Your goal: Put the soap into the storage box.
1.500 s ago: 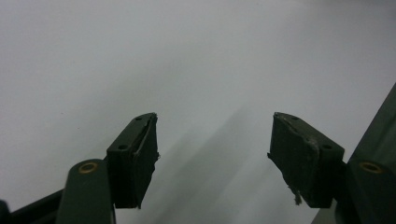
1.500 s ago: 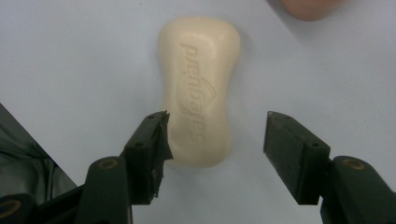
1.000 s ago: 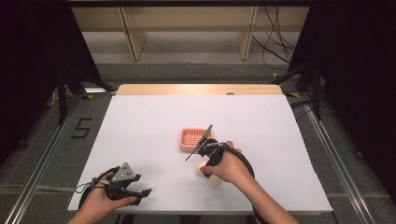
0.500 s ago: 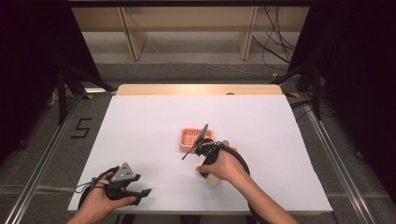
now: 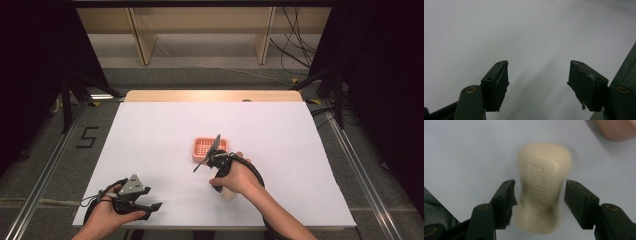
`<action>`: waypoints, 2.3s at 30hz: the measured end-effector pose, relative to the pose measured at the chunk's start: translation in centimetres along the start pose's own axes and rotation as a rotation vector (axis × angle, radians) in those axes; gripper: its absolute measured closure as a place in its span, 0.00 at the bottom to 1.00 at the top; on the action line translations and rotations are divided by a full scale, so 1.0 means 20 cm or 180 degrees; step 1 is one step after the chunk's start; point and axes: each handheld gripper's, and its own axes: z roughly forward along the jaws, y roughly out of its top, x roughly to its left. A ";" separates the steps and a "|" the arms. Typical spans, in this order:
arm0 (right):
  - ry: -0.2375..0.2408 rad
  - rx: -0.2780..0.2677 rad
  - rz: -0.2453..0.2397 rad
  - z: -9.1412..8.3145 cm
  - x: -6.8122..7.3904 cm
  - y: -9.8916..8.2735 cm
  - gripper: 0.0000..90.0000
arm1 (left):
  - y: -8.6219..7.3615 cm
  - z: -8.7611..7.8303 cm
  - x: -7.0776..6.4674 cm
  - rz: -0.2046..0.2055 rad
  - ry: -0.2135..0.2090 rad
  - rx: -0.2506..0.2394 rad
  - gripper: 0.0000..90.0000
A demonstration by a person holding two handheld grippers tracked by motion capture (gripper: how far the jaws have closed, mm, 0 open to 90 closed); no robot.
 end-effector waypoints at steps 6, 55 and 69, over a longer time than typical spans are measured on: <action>0.0029 0.0044 0.0001 0.03 -0.01 0.00 0.48 | 0.00 0.00 0.00 -0.0005 0.0001 0.0000 0.36; -0.0025 0.0063 -0.0960 0.04 -0.03 0.00 0.56 | 0.00 -0.01 0.01 0.0002 0.0029 -0.0055 0.36; -0.0134 -0.0176 -0.1769 -0.02 -0.06 -0.03 0.56 | 0.00 -0.01 0.01 0.0009 0.0037 -0.0057 0.36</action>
